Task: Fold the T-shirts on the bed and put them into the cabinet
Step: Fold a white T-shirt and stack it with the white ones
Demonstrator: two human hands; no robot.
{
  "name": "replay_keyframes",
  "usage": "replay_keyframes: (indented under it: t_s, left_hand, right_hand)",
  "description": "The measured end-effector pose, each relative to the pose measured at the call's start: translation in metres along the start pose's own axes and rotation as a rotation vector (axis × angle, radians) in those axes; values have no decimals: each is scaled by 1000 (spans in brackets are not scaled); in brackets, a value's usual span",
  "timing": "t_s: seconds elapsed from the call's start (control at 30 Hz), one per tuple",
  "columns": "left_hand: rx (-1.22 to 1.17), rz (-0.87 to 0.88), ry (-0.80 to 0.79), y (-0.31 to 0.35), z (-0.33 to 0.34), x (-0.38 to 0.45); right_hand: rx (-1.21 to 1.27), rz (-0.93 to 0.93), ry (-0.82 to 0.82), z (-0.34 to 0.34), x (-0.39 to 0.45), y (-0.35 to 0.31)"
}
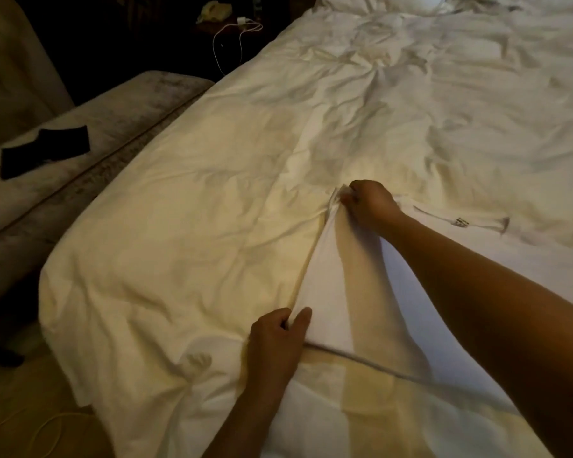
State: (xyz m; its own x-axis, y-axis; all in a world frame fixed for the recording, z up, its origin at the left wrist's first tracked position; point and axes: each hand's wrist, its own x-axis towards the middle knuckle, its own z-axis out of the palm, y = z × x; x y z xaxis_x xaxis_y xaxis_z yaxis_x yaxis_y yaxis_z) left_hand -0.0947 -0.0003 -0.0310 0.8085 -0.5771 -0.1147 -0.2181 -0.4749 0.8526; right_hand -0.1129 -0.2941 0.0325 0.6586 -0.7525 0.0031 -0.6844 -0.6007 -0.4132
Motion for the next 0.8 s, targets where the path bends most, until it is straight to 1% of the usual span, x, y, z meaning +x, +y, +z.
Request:
replay_keyframes:
  t_s: [0.03, 0.1, 0.2, 0.27, 0.33, 0.37, 0.43, 0.5, 0.53, 0.57, 0.6, 0.67, 0.7, 0.77, 0.8]
  left_hand:
    - [30, -8, 48, 1, 1, 0]
    - [104, -16, 115, 4, 3, -2]
    - [158, 8, 145, 5, 7, -4]
    - [186, 59, 156, 2, 9, -6]
    - [231, 127, 180, 1, 11, -7]
    - [260, 174, 202, -4, 11, -6]
    - [331, 322, 264, -3, 12, -9]
    - [370, 527, 308, -1, 14, -9]
    - [360, 644, 286, 3, 16, -13]
    - [325, 743, 227, 9, 19, -20]
    - [290, 805, 138, 11, 24, -28]
    - [272, 860, -44, 13, 36, -47]
    - [299, 866, -103, 10, 41, -53]
    - [358, 855, -163, 7, 48, -63]
    - [377, 841, -161, 6, 50, -64]
  right_hand:
    - [10, 14, 11, 1, 1, 0]
    - [-2, 41, -28, 7, 3, -1]
    - [77, 44, -65, 14, 1, 5]
    - [120, 3, -69, 12, -10, 8]
    - [144, -41, -30, 9, -28, 11]
    - [170, -53, 4, 14, -38, 11]
    - [231, -55, 80, 10, -70, 17]
    - [278, -13, 156, 10, -102, 28]
    - [282, 6, 196, 10, -124, 36]
    - [266, 9, 247, 8, -147, 47]
    - [228, 2, 281, 7, -169, 57]
    - [123, 9, 312, 5, -213, 83]
    - [83, 33, 306, 7, -232, 95]
    - [26, 98, 303, 6, -271, 115]
    - [-2, 121, 300, 7, -287, 123]
